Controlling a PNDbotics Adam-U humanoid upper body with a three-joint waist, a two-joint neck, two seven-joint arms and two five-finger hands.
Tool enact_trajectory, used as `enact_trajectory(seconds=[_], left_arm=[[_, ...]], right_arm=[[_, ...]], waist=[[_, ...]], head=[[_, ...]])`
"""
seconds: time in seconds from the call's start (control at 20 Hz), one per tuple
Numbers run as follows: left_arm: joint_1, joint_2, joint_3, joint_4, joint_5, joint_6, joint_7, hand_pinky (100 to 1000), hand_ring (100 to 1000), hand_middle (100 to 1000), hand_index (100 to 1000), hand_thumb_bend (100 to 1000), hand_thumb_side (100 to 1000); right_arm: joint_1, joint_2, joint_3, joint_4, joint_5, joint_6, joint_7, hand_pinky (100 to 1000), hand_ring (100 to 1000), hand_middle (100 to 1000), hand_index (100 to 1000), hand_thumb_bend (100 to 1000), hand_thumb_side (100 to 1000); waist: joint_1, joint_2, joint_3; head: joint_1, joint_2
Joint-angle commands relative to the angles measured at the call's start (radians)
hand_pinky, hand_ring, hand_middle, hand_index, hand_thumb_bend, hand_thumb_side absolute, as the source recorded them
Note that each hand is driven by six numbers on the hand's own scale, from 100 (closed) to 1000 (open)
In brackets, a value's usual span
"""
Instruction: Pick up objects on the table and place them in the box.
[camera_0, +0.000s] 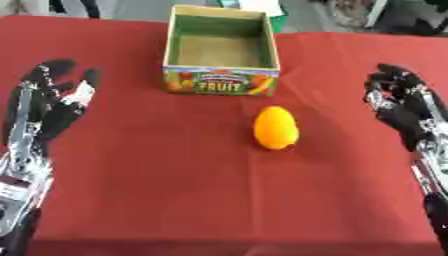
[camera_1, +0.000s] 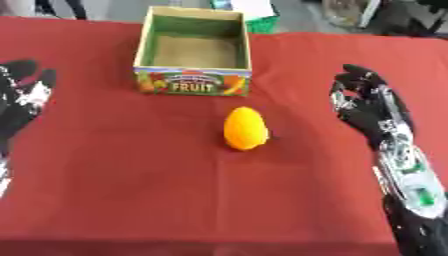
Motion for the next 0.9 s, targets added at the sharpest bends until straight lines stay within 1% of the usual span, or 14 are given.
enact_trajectory(seconds=[0.05, 0.25, 0.75, 0.9], left_arm=[[-0.008, 0.014, 0.005, -0.012, 0.004, 0.0, -0.003, 810, 860, 752, 695, 497, 384], [-0.008, 0.014, 0.004, -0.012, 0.005, 0.0, -0.004, 810, 860, 752, 695, 497, 384], [-0.01, 0.014, -0.002, -0.01, 0.005, 0.001, -0.01, 810, 861, 752, 695, 496, 384], [-0.01, 0.014, -0.004, -0.01, 0.005, 0.002, -0.012, 809, 861, 752, 695, 496, 385]], right_arm=[[-0.021, -0.054, 0.012, -0.033, 0.035, -0.012, 0.037, 666, 787, 706, 847, 100, 100], [-0.029, -0.077, 0.032, -0.037, 0.058, -0.025, 0.077, 669, 793, 714, 859, 100, 100], [-0.061, -0.122, 0.129, -0.037, 0.086, -0.046, 0.17, 673, 802, 729, 868, 100, 100], [-0.076, -0.127, 0.158, -0.035, 0.098, -0.05, 0.202, 679, 810, 740, 871, 100, 125]], waist=[[0.001, -0.017, 0.002], [0.001, -0.018, 0.002], [0.002, -0.019, 0.009], [0.001, -0.019, 0.011]], head=[[-0.003, 0.004], [-0.004, 0.004], [-0.01, 0.005], [-0.011, 0.005]])
